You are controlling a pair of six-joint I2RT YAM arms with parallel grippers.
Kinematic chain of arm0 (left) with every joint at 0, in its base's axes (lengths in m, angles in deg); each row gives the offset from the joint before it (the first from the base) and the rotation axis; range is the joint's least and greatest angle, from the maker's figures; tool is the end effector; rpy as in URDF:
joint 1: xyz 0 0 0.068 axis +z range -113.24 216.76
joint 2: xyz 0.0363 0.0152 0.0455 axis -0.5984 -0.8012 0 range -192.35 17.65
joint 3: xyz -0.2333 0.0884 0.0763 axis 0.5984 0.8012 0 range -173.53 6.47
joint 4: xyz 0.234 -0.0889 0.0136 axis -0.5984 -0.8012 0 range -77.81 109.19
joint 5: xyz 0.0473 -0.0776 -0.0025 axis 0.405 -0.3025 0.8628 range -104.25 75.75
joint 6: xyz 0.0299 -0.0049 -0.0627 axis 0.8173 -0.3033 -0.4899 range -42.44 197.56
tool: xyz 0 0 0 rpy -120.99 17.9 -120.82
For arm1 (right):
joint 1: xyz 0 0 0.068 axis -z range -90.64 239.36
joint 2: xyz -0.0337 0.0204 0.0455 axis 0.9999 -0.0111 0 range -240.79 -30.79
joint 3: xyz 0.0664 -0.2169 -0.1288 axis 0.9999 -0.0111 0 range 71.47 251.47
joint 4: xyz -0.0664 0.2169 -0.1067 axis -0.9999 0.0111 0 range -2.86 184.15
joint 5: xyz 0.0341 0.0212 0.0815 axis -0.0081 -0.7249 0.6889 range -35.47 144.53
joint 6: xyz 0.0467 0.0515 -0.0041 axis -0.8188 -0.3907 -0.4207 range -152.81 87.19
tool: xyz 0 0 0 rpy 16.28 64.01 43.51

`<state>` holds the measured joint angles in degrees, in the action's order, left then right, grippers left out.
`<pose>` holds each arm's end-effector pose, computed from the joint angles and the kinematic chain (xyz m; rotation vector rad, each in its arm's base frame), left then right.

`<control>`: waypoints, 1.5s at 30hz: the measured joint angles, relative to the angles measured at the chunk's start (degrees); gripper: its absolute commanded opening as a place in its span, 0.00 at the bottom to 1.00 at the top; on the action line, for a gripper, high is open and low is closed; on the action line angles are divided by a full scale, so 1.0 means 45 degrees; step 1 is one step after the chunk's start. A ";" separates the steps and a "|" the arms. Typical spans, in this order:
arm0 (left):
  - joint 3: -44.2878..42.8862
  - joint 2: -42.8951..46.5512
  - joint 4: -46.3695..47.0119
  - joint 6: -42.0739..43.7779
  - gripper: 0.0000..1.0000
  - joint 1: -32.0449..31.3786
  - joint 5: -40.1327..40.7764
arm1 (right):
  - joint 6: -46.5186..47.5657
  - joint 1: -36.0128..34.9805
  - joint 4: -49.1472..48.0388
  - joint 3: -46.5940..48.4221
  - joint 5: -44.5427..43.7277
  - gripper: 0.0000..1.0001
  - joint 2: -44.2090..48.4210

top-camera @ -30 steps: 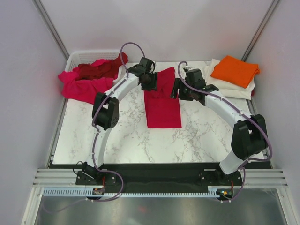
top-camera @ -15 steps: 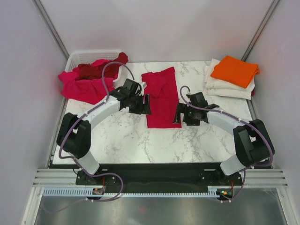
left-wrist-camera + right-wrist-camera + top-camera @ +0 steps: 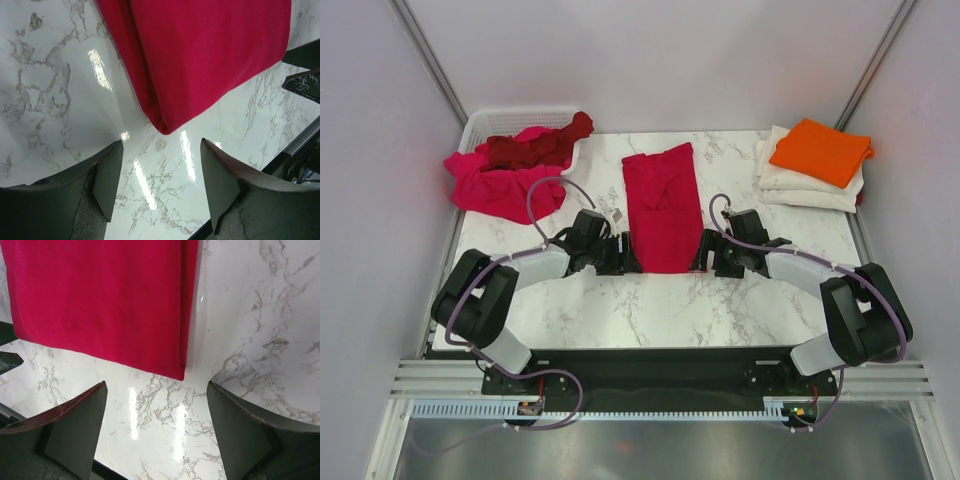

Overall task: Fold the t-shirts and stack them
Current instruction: Fold the tshirt

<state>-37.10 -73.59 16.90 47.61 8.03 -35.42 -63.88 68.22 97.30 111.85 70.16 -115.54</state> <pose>0.2608 -0.1662 0.1358 0.1476 2.5712 -0.8774 0.2560 0.1154 0.1390 0.1118 2.6183 0.6912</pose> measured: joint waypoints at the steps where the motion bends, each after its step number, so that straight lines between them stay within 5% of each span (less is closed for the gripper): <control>1: 0.0058 0.0000 0.0185 -0.0078 0.70 0.0000 0.0010 | -0.0019 0.0000 -0.0063 -0.0039 0.0005 0.87 0.0015; 16: 0.0287 -0.0442 0.1462 -0.0534 0.68 -0.0063 -0.0044 | -0.0151 0.0000 -0.0884 -0.0277 0.0248 0.75 -0.0170; 17: 0.0287 -0.0486 0.1564 -0.0549 0.44 -0.0087 -0.0019 | -0.0155 0.0000 -0.0933 -0.0291 0.0272 0.74 -0.0209; 28: 0.0243 -0.1219 0.2181 -0.1404 0.24 -0.0447 0.0476 | -0.0194 0.0034 -0.1506 -0.0437 0.0481 0.53 -0.0568; 32: 0.0243 -0.1302 0.2263 -0.1462 0.05 -0.0447 0.0520 | -0.0262 0.0044 -0.1773 -0.0447 0.0627 0.48 -0.0758; 42: 0.0209 -0.1316 0.2263 -0.1486 0.02 -0.0481 0.0588 | -0.0374 0.0219 -0.2079 -0.0529 0.0704 0.31 -0.0971; 45: 0.0209 -0.1316 0.2263 -0.1486 0.02 -0.0481 0.0593 | -0.0369 0.0253 -0.2084 -0.0588 0.0651 0.19 -0.0971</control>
<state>-36.16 -79.52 27.09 40.92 5.86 -32.75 -65.54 69.35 87.92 109.21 73.09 -119.91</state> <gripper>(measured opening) 0.033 0.246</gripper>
